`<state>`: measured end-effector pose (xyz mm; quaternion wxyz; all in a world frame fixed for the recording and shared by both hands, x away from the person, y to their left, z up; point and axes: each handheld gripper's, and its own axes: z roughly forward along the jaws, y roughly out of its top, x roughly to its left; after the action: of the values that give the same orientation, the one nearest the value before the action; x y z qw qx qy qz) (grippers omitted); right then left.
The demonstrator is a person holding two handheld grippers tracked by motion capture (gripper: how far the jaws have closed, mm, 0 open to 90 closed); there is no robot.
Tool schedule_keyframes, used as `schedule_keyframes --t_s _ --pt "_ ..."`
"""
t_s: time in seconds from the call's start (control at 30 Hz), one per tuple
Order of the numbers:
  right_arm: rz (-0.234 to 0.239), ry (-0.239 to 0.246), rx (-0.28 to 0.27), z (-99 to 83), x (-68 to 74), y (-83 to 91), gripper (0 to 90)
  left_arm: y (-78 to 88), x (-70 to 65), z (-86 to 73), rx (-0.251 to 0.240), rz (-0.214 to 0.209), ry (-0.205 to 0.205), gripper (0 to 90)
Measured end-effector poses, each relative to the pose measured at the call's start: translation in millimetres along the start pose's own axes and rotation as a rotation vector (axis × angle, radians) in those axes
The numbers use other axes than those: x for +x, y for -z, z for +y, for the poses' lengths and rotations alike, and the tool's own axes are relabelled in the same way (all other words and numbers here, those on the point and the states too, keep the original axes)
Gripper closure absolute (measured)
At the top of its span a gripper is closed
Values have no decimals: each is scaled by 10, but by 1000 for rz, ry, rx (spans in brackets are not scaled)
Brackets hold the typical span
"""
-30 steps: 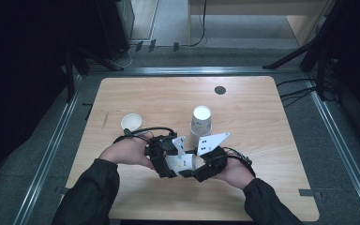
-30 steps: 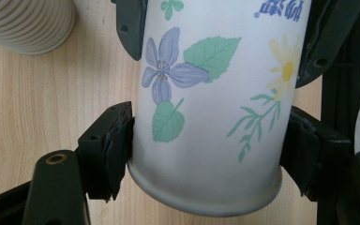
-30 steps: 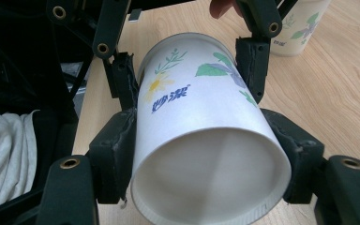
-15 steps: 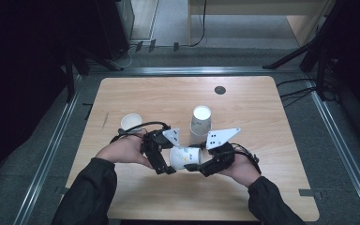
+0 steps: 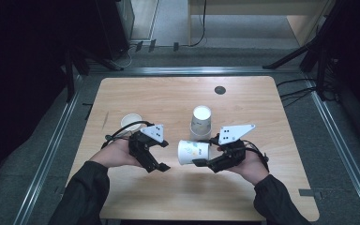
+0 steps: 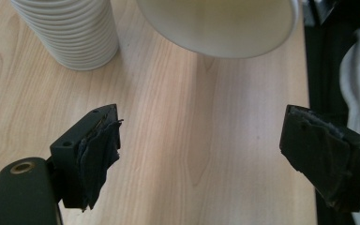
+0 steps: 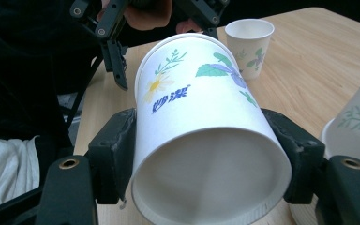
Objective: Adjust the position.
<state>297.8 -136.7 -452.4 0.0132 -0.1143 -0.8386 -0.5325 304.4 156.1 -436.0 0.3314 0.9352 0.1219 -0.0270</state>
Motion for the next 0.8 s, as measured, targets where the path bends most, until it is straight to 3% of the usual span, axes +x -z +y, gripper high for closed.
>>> schedule_keyframes --t_s 0.23,0.33,0.4,0.6,0.8 --pt "2 -13 -29 2 -13 62 327 -2 -6 -64 -74 4 65 125" --pt "5 -21 -40 5 -19 78 327 -46 -26 -75 -62 15 69 126" --pt "9 -22 -44 7 -18 82 327 -75 -51 -74 -76 1 75 126" --pt "19 -22 -45 10 -10 72 326 -137 -131 -2 -145 -18 64 126" --pt "41 -26 -59 18 1 73 326 -159 -121 16 -207 -46 100 126"
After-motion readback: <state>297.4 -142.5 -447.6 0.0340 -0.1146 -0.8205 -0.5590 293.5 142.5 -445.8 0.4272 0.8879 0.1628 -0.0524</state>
